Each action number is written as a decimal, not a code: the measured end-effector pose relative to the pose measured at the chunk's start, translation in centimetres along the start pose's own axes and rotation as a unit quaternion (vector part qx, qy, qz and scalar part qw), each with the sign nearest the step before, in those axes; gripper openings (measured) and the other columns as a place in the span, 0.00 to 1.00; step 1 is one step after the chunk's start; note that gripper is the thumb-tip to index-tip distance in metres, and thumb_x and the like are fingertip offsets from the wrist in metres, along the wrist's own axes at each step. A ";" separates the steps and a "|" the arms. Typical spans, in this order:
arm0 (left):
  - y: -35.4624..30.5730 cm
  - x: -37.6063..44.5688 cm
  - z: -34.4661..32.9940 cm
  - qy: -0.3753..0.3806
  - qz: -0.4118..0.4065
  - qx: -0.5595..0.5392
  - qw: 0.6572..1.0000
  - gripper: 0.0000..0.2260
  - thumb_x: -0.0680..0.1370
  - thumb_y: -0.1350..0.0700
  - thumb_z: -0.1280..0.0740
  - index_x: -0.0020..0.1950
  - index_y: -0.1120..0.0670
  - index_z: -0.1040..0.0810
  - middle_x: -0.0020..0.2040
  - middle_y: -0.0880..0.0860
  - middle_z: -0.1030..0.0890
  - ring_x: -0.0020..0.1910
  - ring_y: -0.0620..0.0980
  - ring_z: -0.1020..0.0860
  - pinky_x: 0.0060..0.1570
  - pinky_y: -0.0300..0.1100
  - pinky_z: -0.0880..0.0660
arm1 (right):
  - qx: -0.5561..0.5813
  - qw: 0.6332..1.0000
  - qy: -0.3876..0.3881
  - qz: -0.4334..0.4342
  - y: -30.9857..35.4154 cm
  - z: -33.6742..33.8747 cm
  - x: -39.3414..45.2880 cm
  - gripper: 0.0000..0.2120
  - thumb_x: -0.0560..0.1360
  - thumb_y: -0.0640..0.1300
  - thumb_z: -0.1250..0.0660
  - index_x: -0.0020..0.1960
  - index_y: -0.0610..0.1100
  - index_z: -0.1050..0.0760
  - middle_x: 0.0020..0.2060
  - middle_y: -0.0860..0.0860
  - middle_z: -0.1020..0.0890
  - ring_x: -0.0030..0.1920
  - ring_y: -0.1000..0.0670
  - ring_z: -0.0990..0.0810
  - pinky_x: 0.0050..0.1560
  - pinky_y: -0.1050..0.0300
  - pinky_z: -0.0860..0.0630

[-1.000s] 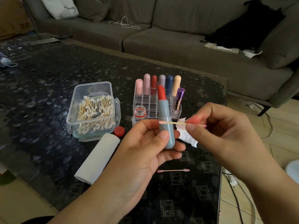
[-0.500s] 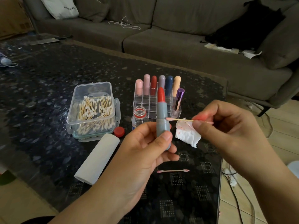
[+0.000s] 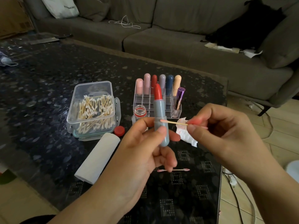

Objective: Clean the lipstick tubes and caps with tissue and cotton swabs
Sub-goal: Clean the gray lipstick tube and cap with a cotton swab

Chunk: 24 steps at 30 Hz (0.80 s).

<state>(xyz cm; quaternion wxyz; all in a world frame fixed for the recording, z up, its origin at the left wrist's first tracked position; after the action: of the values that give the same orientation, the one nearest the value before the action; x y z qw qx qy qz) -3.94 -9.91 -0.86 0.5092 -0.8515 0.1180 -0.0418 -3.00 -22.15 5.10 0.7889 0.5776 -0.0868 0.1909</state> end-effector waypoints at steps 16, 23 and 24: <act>-0.4 0.1 0.6 -0.040 -0.035 0.062 0.997 0.12 0.64 0.53 0.31 0.45 0.55 0.18 0.37 0.51 0.17 0.28 0.48 0.22 0.29 0.36 0.25 | -0.018 1.000 -0.022 -0.002 0.2 0.6 0.0 0.03 0.68 0.42 0.31 0.36 0.45 0.24 0.25 0.49 0.30 0.27 0.55 0.33 0.29 0.68 0.34; -0.8 -0.1 0.9 -0.057 -0.054 0.121 0.990 0.14 0.64 0.52 0.30 0.46 0.56 0.23 0.31 0.48 0.21 0.28 0.47 0.23 0.31 0.38 0.26 | -0.021 1.000 0.000 -0.001 0.3 -0.5 -0.1 0.03 0.68 0.43 0.31 0.37 0.45 0.23 0.25 0.46 0.30 0.27 0.55 0.32 0.29 0.68 0.33; -0.8 -0.1 1.0 -0.061 -0.056 0.128 0.988 0.14 0.63 0.52 0.30 0.46 0.56 0.23 0.30 0.49 0.21 0.28 0.47 0.23 0.31 0.39 0.26 | -0.020 1.000 0.000 -0.001 0.3 -0.4 -0.1 0.03 0.68 0.42 0.31 0.37 0.45 0.24 0.25 0.45 0.30 0.26 0.55 0.32 0.29 0.68 0.33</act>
<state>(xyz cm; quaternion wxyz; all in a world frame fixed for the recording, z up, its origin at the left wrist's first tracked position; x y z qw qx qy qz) -3.70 -8.66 -0.62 0.6170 -0.7856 0.0322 -0.0333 -3.24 -21.70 5.21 0.8007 0.5615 -0.0898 0.1886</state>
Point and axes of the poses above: each hand's wrist, its own x-axis towards the middle knuckle, its own z-axis out of the back of the hand, y = z × x, the point moved 10 cm from there along x, towards the middle knuckle
